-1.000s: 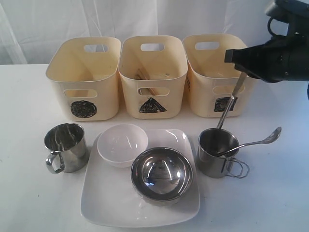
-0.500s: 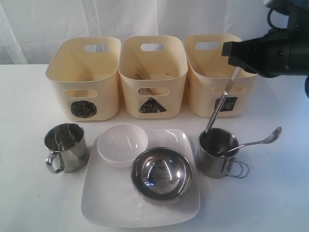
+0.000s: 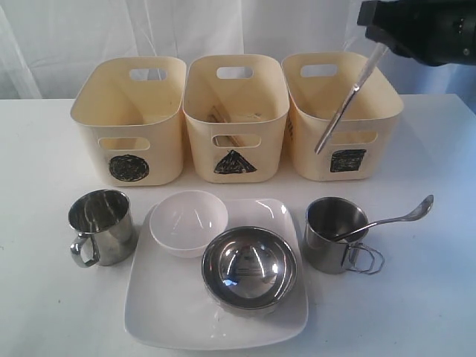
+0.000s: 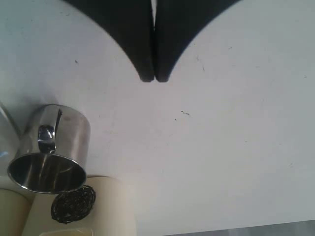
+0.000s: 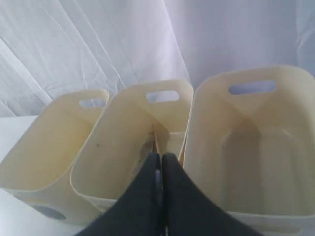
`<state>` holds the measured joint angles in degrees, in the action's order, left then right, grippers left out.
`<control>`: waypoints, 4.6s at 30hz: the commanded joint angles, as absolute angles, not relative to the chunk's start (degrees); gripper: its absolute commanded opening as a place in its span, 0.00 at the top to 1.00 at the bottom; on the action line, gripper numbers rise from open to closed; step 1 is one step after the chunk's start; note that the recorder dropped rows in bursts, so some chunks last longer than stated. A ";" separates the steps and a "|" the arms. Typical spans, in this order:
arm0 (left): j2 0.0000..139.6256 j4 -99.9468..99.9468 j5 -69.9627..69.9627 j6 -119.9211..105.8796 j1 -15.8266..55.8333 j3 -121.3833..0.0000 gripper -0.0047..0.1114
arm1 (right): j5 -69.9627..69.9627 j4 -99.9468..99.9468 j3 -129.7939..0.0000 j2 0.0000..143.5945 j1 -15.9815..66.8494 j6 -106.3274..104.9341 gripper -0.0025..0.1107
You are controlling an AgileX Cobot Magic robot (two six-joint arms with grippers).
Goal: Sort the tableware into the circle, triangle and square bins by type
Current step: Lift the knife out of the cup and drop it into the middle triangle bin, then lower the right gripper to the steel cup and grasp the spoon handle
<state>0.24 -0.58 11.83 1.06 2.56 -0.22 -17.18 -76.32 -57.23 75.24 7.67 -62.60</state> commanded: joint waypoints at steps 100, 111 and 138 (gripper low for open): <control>0.00 -0.79 11.62 1.26 2.44 0.00 0.96 | -42.76 -38.86 -39.24 54.59 -0.03 -38.47 0.55; 0.00 -0.79 11.62 1.26 2.44 0.00 0.96 | -41.07 -23.29 -35.81 53.39 -0.03 -21.05 0.48; 0.00 -0.79 11.62 1.26 2.44 0.00 0.96 | -21.13 -34.14 -32.63 66.65 0.00 -18.18 0.48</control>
